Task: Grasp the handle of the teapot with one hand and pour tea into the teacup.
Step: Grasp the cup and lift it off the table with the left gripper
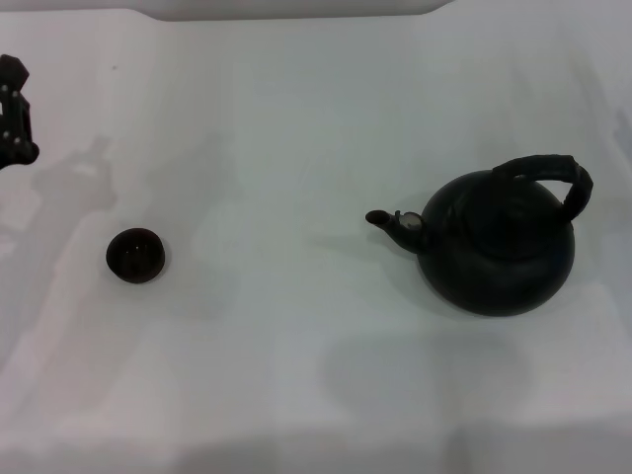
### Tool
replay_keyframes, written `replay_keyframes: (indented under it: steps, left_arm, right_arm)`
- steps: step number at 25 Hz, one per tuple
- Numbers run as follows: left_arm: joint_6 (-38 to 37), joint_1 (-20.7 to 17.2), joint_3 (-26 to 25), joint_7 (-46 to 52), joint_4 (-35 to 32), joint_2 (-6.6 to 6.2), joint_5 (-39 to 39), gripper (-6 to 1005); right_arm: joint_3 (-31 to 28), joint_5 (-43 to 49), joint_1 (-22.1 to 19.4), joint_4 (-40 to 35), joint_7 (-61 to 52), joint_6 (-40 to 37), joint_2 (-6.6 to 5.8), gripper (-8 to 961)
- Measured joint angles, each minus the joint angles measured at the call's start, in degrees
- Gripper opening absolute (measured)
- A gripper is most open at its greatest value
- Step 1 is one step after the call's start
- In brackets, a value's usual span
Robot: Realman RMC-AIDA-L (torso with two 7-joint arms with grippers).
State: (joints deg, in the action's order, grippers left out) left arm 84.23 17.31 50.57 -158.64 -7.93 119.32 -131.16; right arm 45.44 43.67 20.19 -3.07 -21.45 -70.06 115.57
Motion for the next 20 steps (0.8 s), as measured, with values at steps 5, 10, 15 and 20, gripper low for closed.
replay_keyframes:
  steps: [5,10,15,20]
  left_arm:
    - [1.9,0.0,0.1,0.2,-0.1,-0.35,0.0,12]
    - [2.8,-0.6,0.1,2.1,0.0,-0.39,0.1,13]
    - [2.8,-1.3,0.2,7.2,-0.6,-0.53,0.4,14]
    - [2.7,-1.9,-0.1,8.0,-0.6,-0.52,0.0,25]
  right_arm:
    - [0.0,-0.1,0.0,-0.6,0.0,0.0,-0.03,844]
    - [0.0,-0.1,0.0,-0.8,0.0,-0.1,-0.10,844]
    - [0.0,-0.1,-0.2,-0.8,-0.1,-0.8,-0.09,844]
    - [0.0,-0.1,-0.1,-0.8,-0.1,-1.0,-0.09,844]
